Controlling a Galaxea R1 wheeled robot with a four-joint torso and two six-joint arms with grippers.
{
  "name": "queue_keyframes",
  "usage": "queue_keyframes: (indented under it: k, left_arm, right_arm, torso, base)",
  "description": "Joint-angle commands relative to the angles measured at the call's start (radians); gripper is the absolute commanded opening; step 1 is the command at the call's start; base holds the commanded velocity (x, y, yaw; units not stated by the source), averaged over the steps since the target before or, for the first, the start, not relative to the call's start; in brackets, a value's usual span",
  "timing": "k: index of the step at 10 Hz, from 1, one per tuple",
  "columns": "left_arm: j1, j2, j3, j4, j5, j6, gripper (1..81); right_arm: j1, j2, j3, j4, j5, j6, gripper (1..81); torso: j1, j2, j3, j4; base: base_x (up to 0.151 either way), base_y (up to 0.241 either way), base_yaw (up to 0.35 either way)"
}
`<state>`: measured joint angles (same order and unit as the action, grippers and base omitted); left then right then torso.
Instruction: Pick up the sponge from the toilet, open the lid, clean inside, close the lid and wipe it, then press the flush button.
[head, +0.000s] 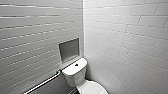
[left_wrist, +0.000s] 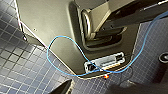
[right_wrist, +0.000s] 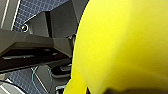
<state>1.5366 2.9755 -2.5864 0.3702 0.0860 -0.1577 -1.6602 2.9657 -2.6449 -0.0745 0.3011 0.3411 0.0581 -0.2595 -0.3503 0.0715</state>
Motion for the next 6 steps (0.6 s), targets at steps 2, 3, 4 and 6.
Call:
queue_keyframes:
  k: [2, 3, 4, 6]
  left_arm:
    - [-0.022, 0.004, -0.037, -0.001, 0.074, 0.001, 81.1]
    - [-0.02, 0.005, -0.041, -0.001, 0.074, 0.003, 81.1]
    - [-0.022, 0.007, -0.041, -0.002, 0.072, 0.001, 81.1]
    - [-0.029, 0.014, -0.043, -0.01, 0.061, -0.005, 81.1]
  right_arm:
    - [0.012, -0.003, -0.006, -0.011, -0.051, 0.001, 1.0]
    - [0.012, -0.003, -0.006, -0.01, -0.051, 0.001, 1.0]
    - [0.012, -0.002, -0.006, -0.01, -0.051, 0.003, 1.0]
    - [0.03, 0.0, -0.006, -0.004, -0.161, 0.013, 1.0]
  torso:
    - [0.0, 0.0, -0.001, 0.0]
    - [0.0, 0.0, -0.001, 0.0]
    - [0.0, 0.001, -0.001, 0.0]
    - [0.0, 0.001, -0.001, 0.0]
  base:
    - [0.0, 0.0, 0.0]
    - [0.0, 0.0, 0.0]
    - [0.0, 0.0, 0.0]
    - [0.0, 0.0, 0.0]
